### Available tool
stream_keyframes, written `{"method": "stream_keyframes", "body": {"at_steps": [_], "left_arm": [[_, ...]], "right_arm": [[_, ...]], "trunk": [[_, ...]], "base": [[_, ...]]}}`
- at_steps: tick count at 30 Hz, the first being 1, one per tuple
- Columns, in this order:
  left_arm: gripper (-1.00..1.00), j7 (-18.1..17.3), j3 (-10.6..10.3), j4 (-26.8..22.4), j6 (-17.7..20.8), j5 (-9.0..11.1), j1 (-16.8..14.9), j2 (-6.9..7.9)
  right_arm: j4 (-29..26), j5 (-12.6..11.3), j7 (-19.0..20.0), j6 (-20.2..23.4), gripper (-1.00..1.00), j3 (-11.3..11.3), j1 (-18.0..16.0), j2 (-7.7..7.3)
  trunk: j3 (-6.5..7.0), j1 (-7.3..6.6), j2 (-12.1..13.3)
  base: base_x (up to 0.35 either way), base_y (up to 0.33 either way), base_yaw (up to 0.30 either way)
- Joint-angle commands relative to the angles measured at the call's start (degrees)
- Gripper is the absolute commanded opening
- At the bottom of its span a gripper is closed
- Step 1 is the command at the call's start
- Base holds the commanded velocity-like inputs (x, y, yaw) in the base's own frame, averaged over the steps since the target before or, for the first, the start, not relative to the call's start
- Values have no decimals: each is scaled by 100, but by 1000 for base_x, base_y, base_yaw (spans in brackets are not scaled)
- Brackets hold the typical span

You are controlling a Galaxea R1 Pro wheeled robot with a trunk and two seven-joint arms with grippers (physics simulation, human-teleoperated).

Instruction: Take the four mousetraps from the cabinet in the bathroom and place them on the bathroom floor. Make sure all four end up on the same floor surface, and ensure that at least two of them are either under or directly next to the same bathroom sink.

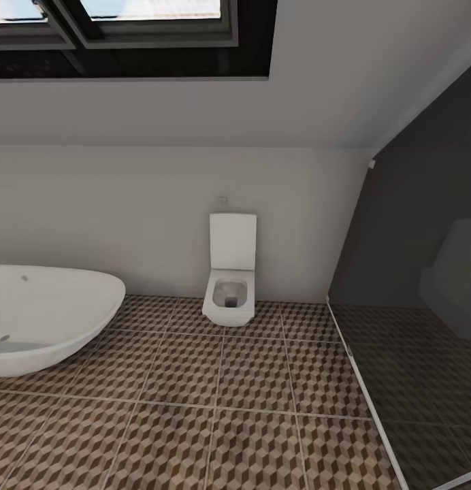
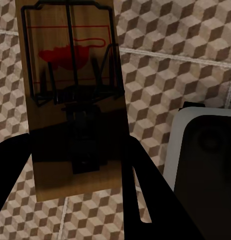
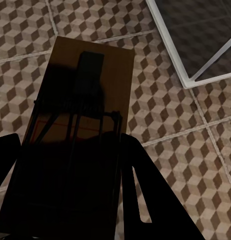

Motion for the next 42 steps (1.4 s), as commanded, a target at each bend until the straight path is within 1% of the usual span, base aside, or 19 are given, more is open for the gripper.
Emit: {"method": "stream_keyframes", "body": {"at_steps": [1,42], "left_arm": [[-100,34,-40,14,-20,-11,-7,-3],[-100,34,-40,14,-20,-12,-7,-3]], "right_arm": [[-2,-12,-49,-9,-100,51,-3,-1],[-5,-12,-49,-9,-100,51,-3,-1]], "trunk": [[-11,3,-11],[-11,3,-11]], "base": [[0,0,0],[0,0,0]]}}
